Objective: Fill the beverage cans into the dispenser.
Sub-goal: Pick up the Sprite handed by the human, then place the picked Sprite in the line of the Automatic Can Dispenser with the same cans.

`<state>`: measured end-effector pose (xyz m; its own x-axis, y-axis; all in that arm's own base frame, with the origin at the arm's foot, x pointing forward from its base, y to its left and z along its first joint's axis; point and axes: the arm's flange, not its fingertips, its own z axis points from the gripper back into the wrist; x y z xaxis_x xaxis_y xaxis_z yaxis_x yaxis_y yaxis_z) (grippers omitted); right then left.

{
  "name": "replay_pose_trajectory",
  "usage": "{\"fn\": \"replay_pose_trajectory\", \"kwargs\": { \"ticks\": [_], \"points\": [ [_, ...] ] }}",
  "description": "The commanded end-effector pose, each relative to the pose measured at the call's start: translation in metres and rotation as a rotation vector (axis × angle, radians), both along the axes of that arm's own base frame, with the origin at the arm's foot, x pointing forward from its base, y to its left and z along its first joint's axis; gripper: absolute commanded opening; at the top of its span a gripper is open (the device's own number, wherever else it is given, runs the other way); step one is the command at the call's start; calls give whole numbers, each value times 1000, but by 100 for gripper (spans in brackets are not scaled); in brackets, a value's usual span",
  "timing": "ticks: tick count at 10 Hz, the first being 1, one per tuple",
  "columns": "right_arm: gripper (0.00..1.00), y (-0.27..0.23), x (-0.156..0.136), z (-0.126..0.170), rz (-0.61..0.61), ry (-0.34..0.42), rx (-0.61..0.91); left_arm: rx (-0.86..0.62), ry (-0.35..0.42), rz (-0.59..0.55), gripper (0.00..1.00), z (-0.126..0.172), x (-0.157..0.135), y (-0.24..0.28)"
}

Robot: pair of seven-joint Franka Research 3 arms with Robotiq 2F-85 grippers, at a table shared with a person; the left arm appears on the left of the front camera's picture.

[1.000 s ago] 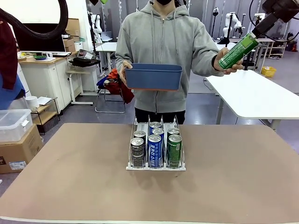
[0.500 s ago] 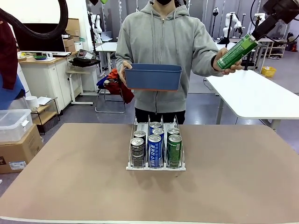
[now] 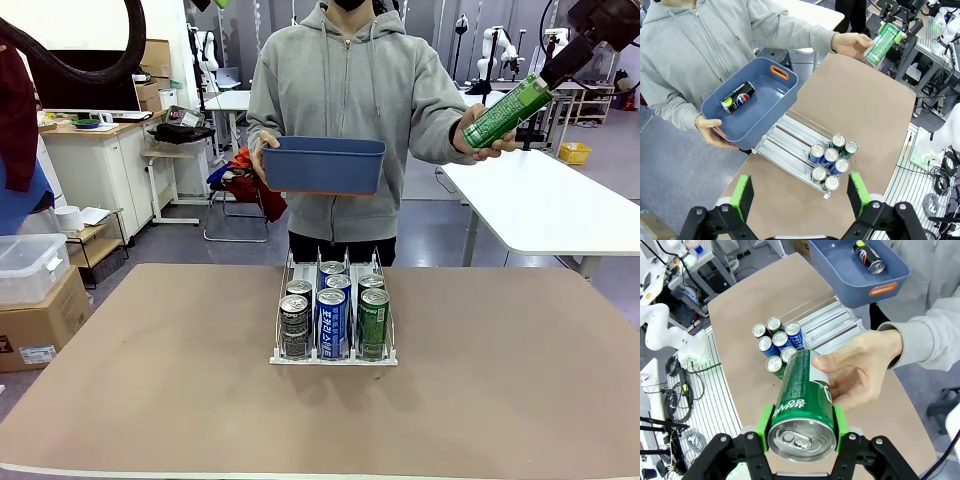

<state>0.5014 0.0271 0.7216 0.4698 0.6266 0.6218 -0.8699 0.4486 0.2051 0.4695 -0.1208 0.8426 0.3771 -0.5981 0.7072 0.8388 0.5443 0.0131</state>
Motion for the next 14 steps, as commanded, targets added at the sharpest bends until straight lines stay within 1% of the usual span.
{"fn": "replay_pose_trajectory", "kwargs": {
  "ticks": [1, 2, 4, 5, 14],
  "points": [
    [0, -1, -3, -1, 17, 4, 56, 0, 4, -6, 100, 3, 0, 1],
    [0, -2, -4, 0, 46, -2, 56, 0, 4, -6, 100, 3, 0, 1],
    [0, 0, -5, 0, 49, 4, 52, 0, 4, -6, 100, 3, 0, 1],
    [19, -1, -1, 1, 14, -8, 22, 0, 4, -6, 100, 3, 0, 1],
    [19, -1, -1, 1, 14, -8, 22, 0, 4, -6, 100, 3, 0, 1]
  ]
}}
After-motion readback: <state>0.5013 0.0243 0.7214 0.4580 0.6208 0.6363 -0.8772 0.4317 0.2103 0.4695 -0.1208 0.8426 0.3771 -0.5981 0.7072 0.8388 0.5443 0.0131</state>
